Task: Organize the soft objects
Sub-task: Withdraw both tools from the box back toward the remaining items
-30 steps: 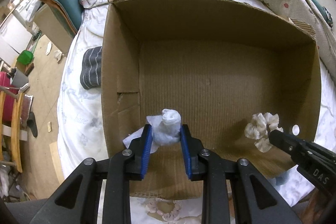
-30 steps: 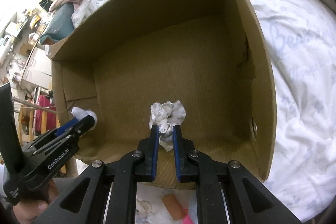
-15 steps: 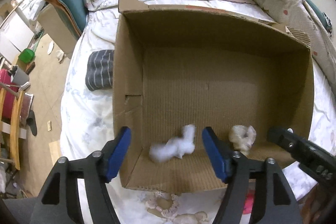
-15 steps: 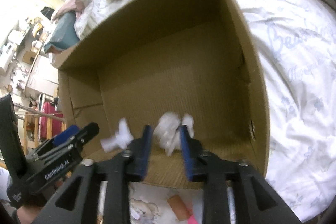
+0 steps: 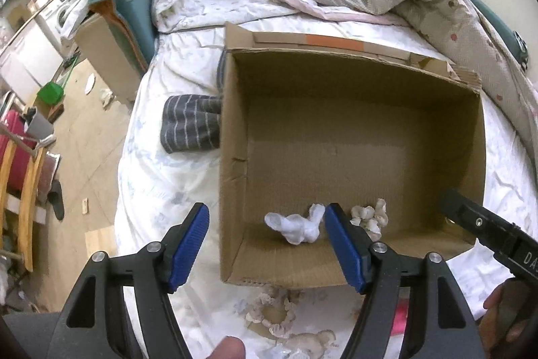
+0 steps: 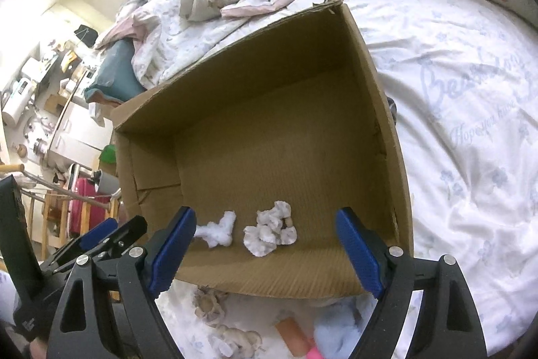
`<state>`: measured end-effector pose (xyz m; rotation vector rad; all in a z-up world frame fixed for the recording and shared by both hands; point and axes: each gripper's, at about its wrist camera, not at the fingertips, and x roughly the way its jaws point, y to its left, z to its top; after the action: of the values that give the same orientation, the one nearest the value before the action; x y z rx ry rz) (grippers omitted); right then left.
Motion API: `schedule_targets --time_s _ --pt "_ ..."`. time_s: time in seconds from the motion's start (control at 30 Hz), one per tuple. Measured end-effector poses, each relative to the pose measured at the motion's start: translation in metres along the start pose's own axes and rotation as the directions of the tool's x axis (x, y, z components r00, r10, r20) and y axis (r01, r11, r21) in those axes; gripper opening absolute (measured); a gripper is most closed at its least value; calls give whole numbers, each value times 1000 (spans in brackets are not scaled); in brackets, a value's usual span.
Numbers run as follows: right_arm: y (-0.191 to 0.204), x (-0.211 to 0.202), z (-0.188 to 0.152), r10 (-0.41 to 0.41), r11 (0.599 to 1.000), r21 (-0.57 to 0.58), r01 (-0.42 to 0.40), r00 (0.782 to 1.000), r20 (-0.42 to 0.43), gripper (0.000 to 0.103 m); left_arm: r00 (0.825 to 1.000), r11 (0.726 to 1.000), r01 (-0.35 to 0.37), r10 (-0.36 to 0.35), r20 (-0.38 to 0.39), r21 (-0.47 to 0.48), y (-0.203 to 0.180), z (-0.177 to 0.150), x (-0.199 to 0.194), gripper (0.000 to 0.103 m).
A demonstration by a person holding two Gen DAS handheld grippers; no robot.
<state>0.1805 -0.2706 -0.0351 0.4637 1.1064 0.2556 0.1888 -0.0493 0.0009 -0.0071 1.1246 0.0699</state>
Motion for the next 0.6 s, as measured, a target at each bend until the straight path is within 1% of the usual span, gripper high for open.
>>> schedule_targets --time_s 0.03,0.1,0.3,0.43,0.6 --pt "1 -1 -1 -2 1000 -4 2 1000 3 90 1000 1000 3 -3 1 -13 4 -1 -2 72" --pt "0 -3 -5 -9 1000 -13 10 1000 9 90 1000 1000 2 -2 6 -22 7 -3 -6 83" --pt "2 -12 -14 -19 999 -26 20 1000 17 90 999 999 8 -5 45 -50 22 -12 -26 98" --pt "2 -20 -23 -20 999 -31 21 1000 15 90 998 999 8 -6 59 -41 29 -21 -36 98" --pt "5 -30 -37 -36 998 -52 37 999 17 90 999 999 15 -13 40 -47 39 -38 -44 99"
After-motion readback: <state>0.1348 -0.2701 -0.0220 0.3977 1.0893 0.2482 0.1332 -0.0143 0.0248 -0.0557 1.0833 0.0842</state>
